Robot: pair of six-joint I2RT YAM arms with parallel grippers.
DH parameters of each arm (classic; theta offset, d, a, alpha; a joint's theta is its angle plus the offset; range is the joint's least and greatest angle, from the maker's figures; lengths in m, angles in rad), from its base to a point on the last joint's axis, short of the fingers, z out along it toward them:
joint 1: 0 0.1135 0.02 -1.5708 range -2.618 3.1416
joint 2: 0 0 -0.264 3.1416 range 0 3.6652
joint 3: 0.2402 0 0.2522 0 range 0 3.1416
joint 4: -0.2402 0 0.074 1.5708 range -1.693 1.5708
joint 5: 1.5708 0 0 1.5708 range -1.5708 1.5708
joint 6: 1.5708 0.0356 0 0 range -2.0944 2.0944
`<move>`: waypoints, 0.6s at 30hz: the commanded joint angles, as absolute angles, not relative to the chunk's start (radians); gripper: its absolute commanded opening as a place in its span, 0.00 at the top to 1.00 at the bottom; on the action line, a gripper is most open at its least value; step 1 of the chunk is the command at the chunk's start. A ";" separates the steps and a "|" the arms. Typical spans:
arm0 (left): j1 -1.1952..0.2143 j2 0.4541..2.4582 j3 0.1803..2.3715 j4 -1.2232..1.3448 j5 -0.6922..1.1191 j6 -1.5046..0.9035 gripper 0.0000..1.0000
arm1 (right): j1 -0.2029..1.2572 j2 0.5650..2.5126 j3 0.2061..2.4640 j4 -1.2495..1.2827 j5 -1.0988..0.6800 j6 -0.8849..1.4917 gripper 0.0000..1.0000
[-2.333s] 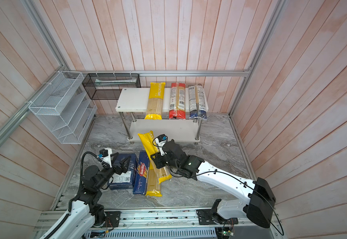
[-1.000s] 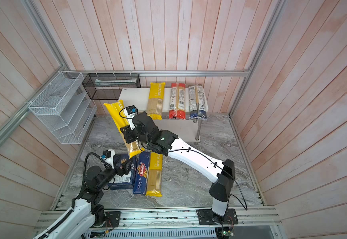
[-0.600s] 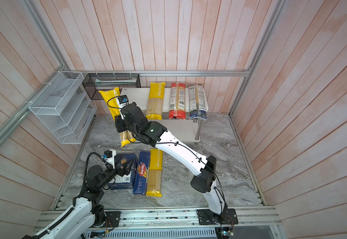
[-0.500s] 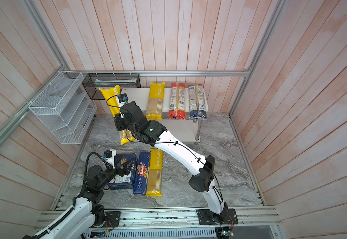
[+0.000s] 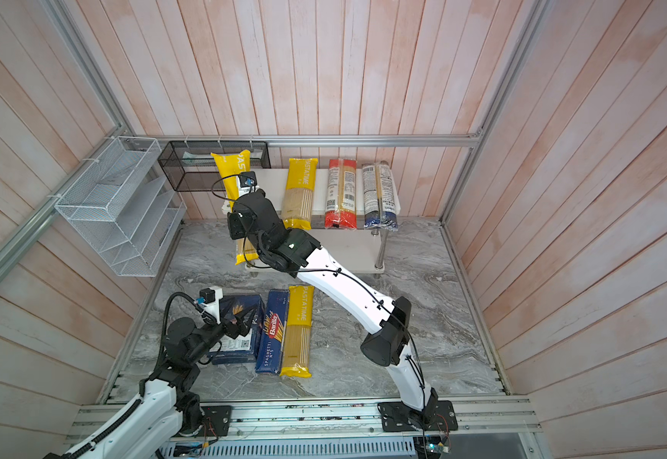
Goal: Arrange pasta packages on shelves
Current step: Place the pasta bag on the shelf.
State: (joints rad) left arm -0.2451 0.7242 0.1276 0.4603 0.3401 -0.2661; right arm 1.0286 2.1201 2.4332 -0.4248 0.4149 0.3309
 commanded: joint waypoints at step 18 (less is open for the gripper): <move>-0.245 0.710 0.108 0.476 0.361 -0.258 0.00 | 0.935 2.169 2.588 -0.177 0.333 0.375 1.00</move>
